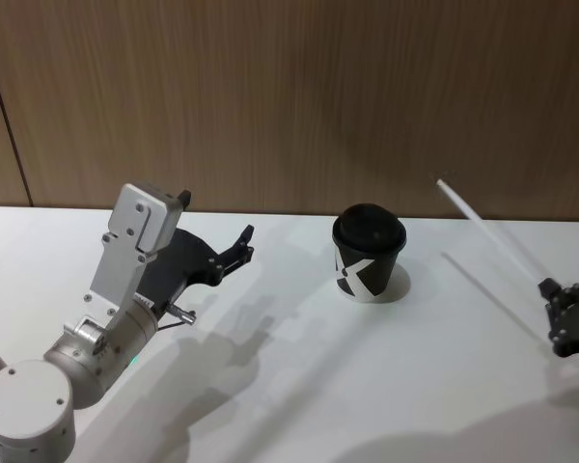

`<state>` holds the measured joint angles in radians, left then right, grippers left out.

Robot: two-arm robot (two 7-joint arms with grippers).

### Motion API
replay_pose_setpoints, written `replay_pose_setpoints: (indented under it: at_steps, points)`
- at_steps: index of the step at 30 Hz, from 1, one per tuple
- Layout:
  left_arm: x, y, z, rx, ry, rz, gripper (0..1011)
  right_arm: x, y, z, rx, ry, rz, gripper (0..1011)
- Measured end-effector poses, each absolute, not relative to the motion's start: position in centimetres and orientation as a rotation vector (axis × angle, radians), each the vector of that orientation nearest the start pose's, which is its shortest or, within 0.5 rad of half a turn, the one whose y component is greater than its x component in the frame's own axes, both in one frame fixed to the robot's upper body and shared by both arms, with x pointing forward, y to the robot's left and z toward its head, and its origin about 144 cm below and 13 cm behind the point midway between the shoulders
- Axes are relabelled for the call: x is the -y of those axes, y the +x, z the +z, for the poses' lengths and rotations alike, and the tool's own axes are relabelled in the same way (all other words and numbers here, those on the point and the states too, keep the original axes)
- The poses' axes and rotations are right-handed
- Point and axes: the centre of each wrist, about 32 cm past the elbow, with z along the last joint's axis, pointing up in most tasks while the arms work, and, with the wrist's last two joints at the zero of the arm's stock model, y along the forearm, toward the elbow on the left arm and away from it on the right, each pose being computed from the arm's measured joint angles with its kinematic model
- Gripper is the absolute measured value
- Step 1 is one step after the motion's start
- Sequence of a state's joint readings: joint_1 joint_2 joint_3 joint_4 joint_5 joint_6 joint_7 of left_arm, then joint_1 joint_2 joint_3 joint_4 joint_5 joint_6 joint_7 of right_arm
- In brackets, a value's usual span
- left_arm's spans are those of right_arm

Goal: Pick up the straw with one hand, pass it to the other hand, and insert it into the cup.

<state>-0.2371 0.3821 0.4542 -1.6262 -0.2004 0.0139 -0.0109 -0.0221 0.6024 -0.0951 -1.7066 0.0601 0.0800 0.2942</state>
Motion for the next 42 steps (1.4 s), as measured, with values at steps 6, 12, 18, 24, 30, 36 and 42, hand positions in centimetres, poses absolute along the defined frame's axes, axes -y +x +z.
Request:
replay_pose_setpoints:
  at_steps: [6,12,18,24,30,36,42]
  points:
    - [-19.8,49.2,120.4,0.268,0.061,1.124,1003,36.2,45.0,121.5,0.425,-0.452,-1.090,0]
    - [-19.8,49.2,120.4,0.268,0.061,1.124,1003,37.3,45.0,122.6,0.513,-0.424,-1.032,0]
    - [-19.8,49.2,120.4,0.268,0.061,1.124,1003,37.8,45.2,123.6,0.587,-0.381,-0.970,0]
    - [-19.8,49.2,120.4,0.268,0.061,1.124,1003,37.6,45.3,124.5,0.639,-0.341,-0.919,0]
    - [-19.8,49.2,120.4,0.268,0.061,1.124,1003,37.0,45.5,125.4,0.670,-0.302,-0.870,0]
    - [-19.8,49.2,120.4,0.268,0.061,1.124,1003,36.3,45.6,125.8,0.680,-0.277,-0.835,0]
    - [-19.8,49.2,120.4,0.268,0.061,1.124,1003,35.7,45.7,126.2,0.686,-0.254,-0.798,0]
